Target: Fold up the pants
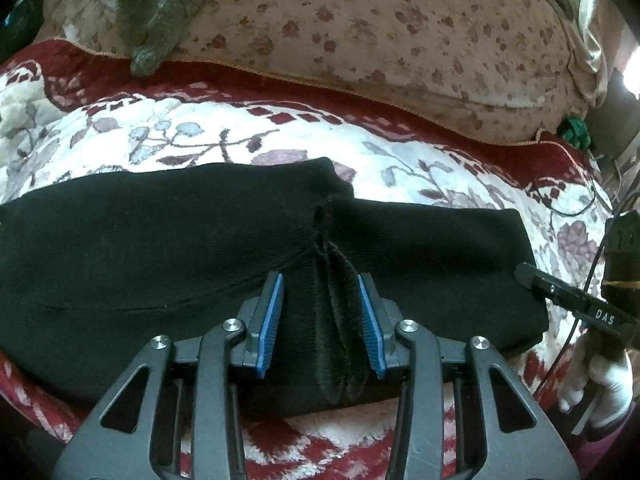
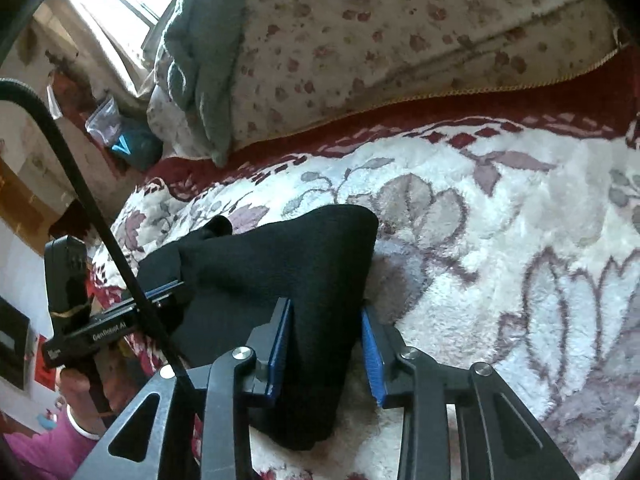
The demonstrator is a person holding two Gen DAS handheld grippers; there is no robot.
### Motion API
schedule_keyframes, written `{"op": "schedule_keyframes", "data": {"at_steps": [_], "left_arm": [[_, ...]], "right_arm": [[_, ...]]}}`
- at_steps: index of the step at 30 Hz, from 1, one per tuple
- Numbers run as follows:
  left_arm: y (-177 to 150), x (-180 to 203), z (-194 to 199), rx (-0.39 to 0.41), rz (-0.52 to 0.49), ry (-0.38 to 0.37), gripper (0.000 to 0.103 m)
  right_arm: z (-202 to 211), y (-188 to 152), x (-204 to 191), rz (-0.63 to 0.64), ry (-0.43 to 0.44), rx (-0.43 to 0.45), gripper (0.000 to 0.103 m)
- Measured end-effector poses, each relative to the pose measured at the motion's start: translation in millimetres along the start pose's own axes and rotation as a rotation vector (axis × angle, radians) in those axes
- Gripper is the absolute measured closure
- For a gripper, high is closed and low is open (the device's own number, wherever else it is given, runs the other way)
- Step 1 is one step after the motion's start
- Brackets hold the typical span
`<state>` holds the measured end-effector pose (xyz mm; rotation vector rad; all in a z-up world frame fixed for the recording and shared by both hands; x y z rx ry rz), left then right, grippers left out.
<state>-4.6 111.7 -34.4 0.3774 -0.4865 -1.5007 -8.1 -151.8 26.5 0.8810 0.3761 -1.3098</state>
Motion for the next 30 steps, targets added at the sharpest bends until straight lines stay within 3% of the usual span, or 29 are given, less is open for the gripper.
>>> {"op": "schedule_keyframes", "data": {"at_steps": [4,8,12,16,21,30], "left_arm": [[-1.4,2.5,0.5,0.024,-0.006,0.025,0.065],[-0.6,0.0,3.3,0.020,0.031,-0.004,0.065],[0.5,-1.4,10.6,0.025,0.057,-0.016,0.065],[0.2,-1.8,20.0,0.048,0.043,0.016,0.065],[2.4,-11.5,31.2,0.076,0.051,0.037,0.065],[-4.4,-64.0,49.1,0.075,0.192,0.077,0.063]], "right_arm": [[-4.5,0.1,10.3,-0.085,0.054,0.004,0.070],[3.8,1.9,2.2,-0.092,0.060,0.027,0.069],[17.0,9.6,-14.4,-0.077,0.072,0.069,0.050],[19.9,16.4,-31.5,-0.060,0.075,0.068,0.049],[9.3,22.2,-63.3,-0.009,0.141,0.040,0.049],[-54.4,24.7,-128.6,0.175,0.221,-0.072,0.049]]}}
Point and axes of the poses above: each gripper's, at about its wrist camera, not at the fingertips, and z roughly against the way its jaws point, x to its right, y to its top, the point moved 7 cm from there along -z, roughly the way its jaws point, and after that the axes turned 11 degrees about y, right-handed, at the moved point
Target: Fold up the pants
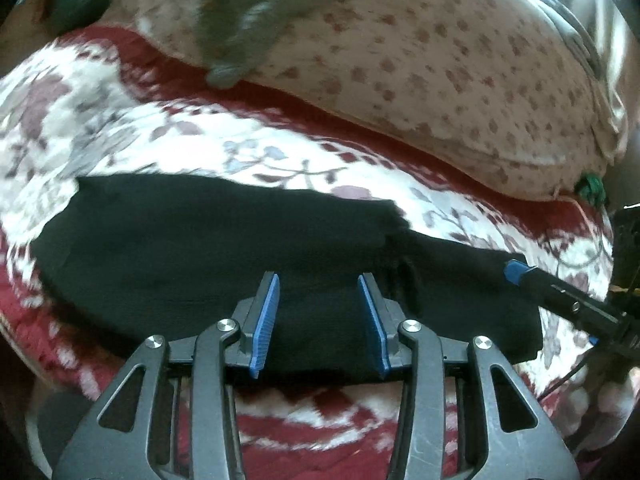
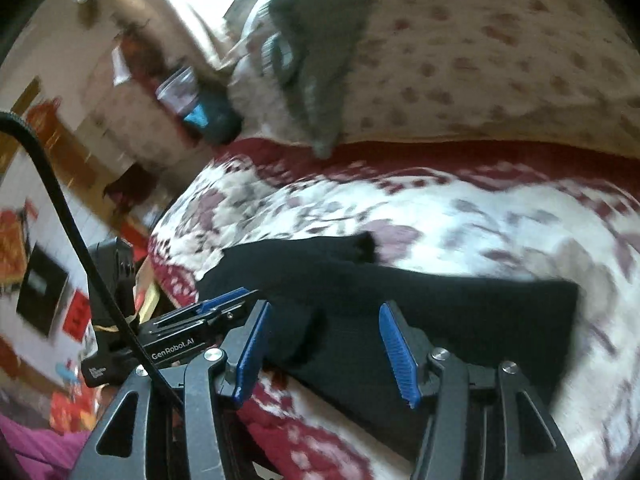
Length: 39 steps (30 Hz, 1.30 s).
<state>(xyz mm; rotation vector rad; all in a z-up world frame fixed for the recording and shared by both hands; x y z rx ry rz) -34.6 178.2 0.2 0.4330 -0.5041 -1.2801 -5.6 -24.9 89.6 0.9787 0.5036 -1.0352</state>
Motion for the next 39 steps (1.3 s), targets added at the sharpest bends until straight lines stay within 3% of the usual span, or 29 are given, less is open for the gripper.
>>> {"op": "schedule_keyframes", "data": {"at_steps": [3,6,10,16,27,39], "left_arm": [[-3.3,-32.4,5.9,-0.003,0.097,0.019,0.062],[-7.9,-68.2,12.6,0.006,0.204,0.048,0.052],[-17.5,-114.5,21.1,0.023,0.348,0.078,0.051],[-33.3,-151.2,17.1,0.012,0.494,0.059,0.045],[-36.4,-161.5,-3.3,-0.024,0.576,0.040,0.045],[-31.8,-163.0,-18.1,-0.027,0.597,0.104,0.044]], "right_arm": [[-32.4,5.4,-14.8,0.060,0.031,-0.047,0.049],[-65.9,12.4,-29.5,0.106,0.059,-0.101,0.049],[-110.5,22.6,-49.9,0.160,0.101,-0.163,0.049],[-174.6,32.7,-71.9,0.229,0.130,-0.262,0.049],[-241.7,50.6,-93.3,0.331,0.132,-0.356,0.047],[-291.7,48.0,-99.0,0.388,0.130,-0.459,0.047]]}}
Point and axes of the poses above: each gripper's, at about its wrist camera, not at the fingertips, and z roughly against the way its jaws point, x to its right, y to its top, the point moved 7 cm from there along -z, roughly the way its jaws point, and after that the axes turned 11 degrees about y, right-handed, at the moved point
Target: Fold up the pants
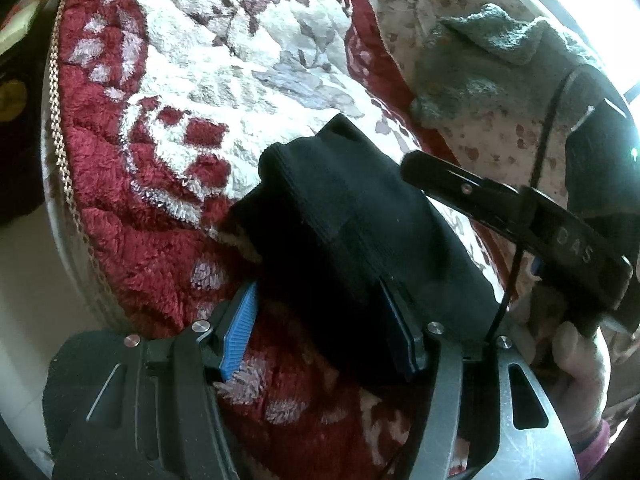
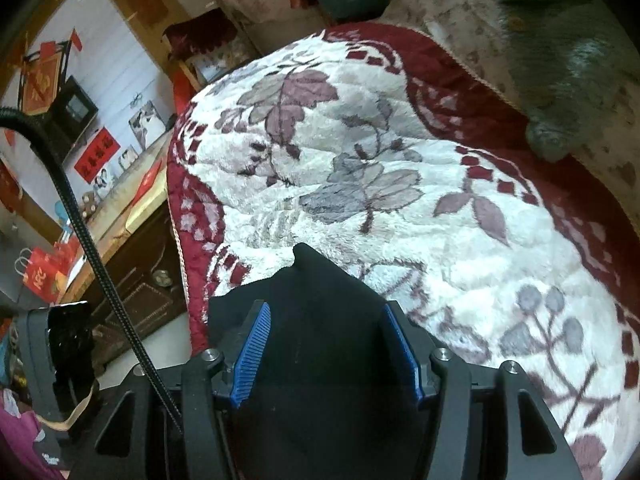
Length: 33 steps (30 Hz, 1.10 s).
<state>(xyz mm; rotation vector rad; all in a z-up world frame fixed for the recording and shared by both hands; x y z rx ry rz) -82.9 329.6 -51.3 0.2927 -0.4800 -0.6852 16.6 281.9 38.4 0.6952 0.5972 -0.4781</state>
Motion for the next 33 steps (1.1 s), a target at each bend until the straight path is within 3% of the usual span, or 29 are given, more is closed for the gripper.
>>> {"op": "schedule_keyframes", "data": {"at_steps": [5,11,13,15,16,17,19,21,28,33], "left_arm": [[2.4,2.6,-4.9,0.009,0.013,-0.009,0.035],[3.8,2.9,-5.9,0.045,0.021,-0.033,0.035],[5.5,1.3,-5.9,0.052,0.040,-0.060,0.035],[7.3,-0.4,-5.3,0.061,0.044,-0.075,0.045],[8.4,-2.0,-6.0,0.066,0.038,-0.061,0.062],[9.0,-2.4,-6.9,0.061,0.036,-0.066,0.070],[10.8,-1.0,-5.9,0.053,0.028,-0.092,0.078],[12.0,1.1,0.4,0.067,0.016,-0.099,0.084],[16.9,32.5,52.5,0.204,-0.100,-0.140,0.087],[7.8,77.7,101.5,0.299,-0.231,-0.224,0.087]], "right_arm": [[-19.2,9.5,-1.0,0.048,-0.010,-0.047,0.044],[-48.6,13.7,1.3,0.119,-0.044,-0.133,0.044],[-58.3,13.5,2.6,0.146,-0.051,-0.150,0.051],[-65.8,12.9,5.1,0.154,-0.065,-0.158,0.058],[-67.2,13.1,5.8,0.158,-0.073,-0.156,0.063],[-66.8,13.8,5.8,0.158,-0.075,-0.148,0.067],[-60.6,16.2,4.7,0.139,-0.066,-0.119,0.082],[-48.2,19.4,0.6,0.125,-0.035,-0.075,0.085],[31.4,28.7,-20.4,0.067,0.046,0.141,0.086],[103.6,23.0,-29.0,0.017,0.096,0.299,0.086]]}}
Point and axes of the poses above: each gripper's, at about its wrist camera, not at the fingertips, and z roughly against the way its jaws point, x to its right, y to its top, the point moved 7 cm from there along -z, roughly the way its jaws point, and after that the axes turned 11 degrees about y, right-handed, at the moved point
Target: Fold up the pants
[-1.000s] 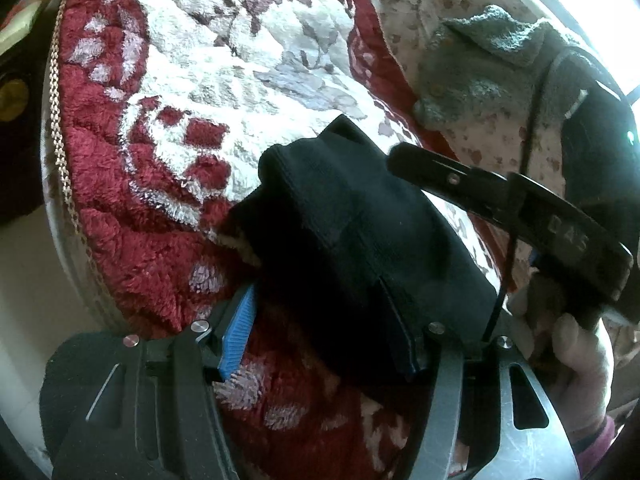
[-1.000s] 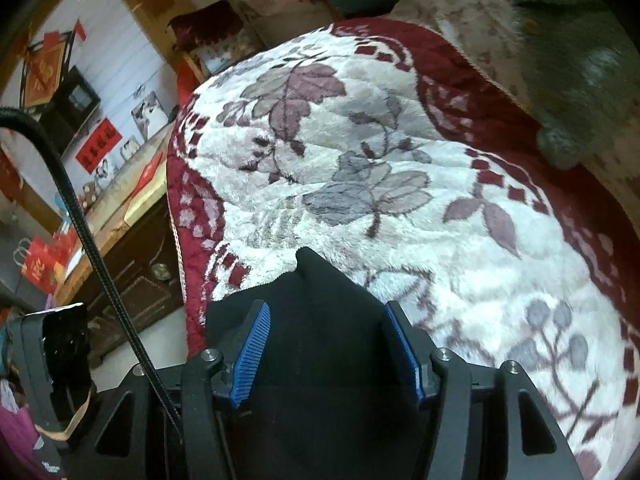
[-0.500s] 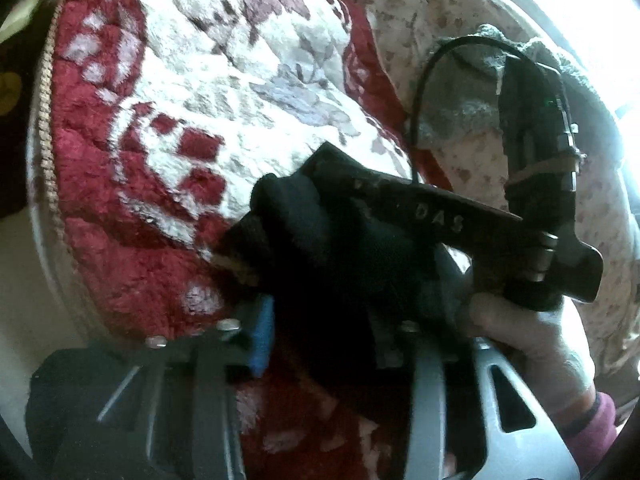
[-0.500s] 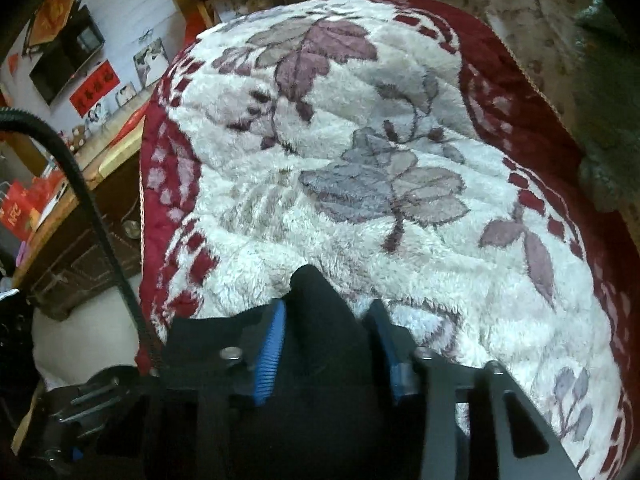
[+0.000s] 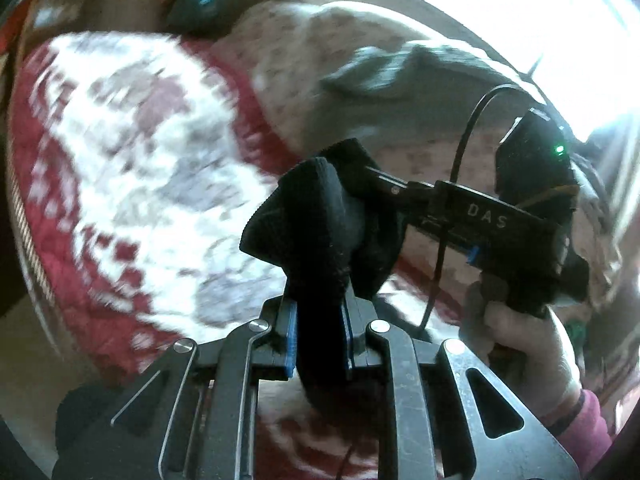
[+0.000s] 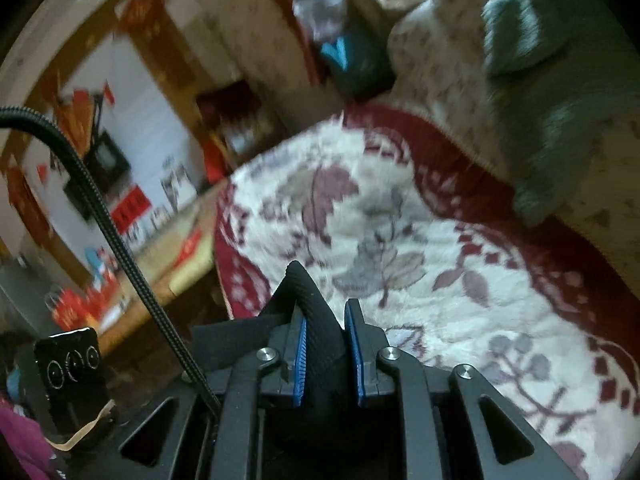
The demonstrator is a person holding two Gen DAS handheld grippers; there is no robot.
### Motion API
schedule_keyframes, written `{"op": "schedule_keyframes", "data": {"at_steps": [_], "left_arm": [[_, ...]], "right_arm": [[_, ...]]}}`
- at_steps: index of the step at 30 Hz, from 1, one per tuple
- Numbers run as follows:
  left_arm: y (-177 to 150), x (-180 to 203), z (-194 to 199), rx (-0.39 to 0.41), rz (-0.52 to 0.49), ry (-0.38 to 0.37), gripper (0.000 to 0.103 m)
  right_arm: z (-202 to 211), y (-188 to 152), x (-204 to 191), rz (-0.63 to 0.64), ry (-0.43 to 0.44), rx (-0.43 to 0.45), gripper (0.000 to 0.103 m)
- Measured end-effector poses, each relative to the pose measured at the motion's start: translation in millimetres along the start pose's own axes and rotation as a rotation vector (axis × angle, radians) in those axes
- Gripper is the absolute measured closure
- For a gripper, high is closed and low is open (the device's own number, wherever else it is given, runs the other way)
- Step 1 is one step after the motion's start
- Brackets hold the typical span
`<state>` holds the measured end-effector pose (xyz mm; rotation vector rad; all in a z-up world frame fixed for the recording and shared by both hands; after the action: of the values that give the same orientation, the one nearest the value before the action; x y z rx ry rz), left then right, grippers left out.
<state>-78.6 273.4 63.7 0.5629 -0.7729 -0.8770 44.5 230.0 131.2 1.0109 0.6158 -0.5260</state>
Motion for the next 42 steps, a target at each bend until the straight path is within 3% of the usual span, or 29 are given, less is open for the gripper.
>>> {"op": "schedule_keyframes", "data": {"at_steps": [5,10,17,22,26,28,30,32,33,35,38,40,42], "left_arm": [[-2.0,60.7,25.1,0.044,-0.125,-0.099,0.087],[-26.8,129.6,36.7,0.045,-0.261,-0.187,0.087],[-96.0,203.8,15.3,-0.059,-0.439,-0.239,0.087],[-156.3,237.9,-13.6,-0.141,-0.552,-0.217,0.087],[-185.7,244.8,-27.8,-0.213,-0.592,-0.202,0.085],[-187.7,243.4,-25.8,-0.238,-0.596,-0.206,0.084],[-184.2,240.3,-20.1,-0.255,-0.592,-0.230,0.076],[-177.7,236.9,-11.0,-0.288,-0.561,-0.281,0.062],[-175.9,236.5,-4.7,-0.303,-0.542,-0.318,0.060],[-167.6,237.7,8.1,-0.298,-0.535,-0.359,0.059],[-158.3,231.4,20.5,-0.263,-0.565,-0.361,0.059],[-149.9,219.9,24.4,-0.241,-0.580,-0.344,0.059],[-139.1,204.9,21.1,-0.215,-0.588,-0.293,0.059]], "right_arm": [[83.2,-1.5,-9.2,-0.023,-0.004,0.138,0.086],[167.3,-28.3,-3.9,-0.077,-0.043,0.261,0.086],[259.2,-104.7,34.4,-0.226,-0.132,0.378,0.086],[290.8,-165.2,75.3,-0.355,-0.197,0.402,0.086],[305.3,-203.7,103.5,-0.460,-0.260,0.403,0.084],[315.5,-217.2,110.1,-0.500,-0.299,0.416,0.070],[326.0,-225.1,110.9,-0.535,-0.300,0.446,0.061],[336.2,-230.9,108.1,-0.558,-0.298,0.468,0.060],[339.5,-232.8,105.7,-0.561,-0.304,0.473,0.060],[350.2,-237.9,98.4,-0.571,-0.320,0.488,0.060],[356.8,-242.5,83.3,-0.573,-0.278,0.512,0.059],[355.3,-242.7,72.2,-0.563,-0.262,0.503,0.052],[351.8,-244.2,60.7,-0.544,-0.260,0.478,0.052]]}}
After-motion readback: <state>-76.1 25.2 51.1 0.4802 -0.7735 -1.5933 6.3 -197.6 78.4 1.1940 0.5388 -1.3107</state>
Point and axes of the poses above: each gripper's, at about its wrist camera, not at the fingertips, and z roughly against the way its jaws point, x to its right, y to its top, the point moved 7 cm from there along -z, roughly the way its jaws point, and after that the axes turned 11 degrees about y, right-handed, at the moved point
